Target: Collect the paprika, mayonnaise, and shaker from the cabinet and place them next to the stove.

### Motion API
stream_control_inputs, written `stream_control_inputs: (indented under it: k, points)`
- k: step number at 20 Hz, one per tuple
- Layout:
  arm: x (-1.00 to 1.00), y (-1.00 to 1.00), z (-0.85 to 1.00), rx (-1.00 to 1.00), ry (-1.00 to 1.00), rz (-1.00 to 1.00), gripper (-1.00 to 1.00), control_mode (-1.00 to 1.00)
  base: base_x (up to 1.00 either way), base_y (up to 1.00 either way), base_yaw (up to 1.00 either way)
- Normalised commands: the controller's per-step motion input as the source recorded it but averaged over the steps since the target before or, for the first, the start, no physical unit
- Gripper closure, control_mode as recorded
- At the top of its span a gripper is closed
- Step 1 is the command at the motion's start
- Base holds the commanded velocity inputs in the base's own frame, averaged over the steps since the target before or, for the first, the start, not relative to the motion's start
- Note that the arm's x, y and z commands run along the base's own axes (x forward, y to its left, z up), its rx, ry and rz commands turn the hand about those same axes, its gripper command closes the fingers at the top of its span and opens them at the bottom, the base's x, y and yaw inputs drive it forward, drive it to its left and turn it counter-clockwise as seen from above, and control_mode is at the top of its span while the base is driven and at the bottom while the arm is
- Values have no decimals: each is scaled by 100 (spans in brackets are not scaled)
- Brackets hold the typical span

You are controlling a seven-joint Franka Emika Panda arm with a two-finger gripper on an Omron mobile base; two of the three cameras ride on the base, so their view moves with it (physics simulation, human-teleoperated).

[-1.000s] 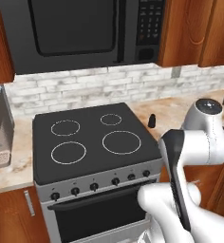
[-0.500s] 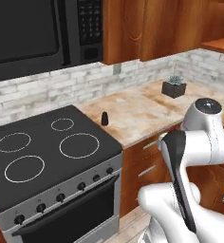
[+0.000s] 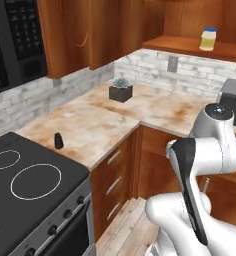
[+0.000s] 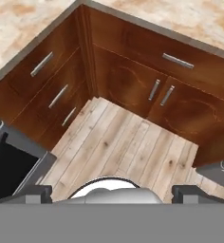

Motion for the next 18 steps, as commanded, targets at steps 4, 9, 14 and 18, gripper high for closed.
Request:
stream_control_inputs:
  k: [4, 9, 14, 18]
  points:
    - [0, 0, 0, 0, 0, 0, -100, 100, 32, 27, -60]
    - [0, 0, 0, 0, 0, 0, -100, 100, 47, 5, -52]
    - [0, 0, 0, 0, 0, 0, -100, 100, 62, -21, -40]
    - [0, 0, 0, 0, 0, 0, -100, 100, 64, 0, -42]
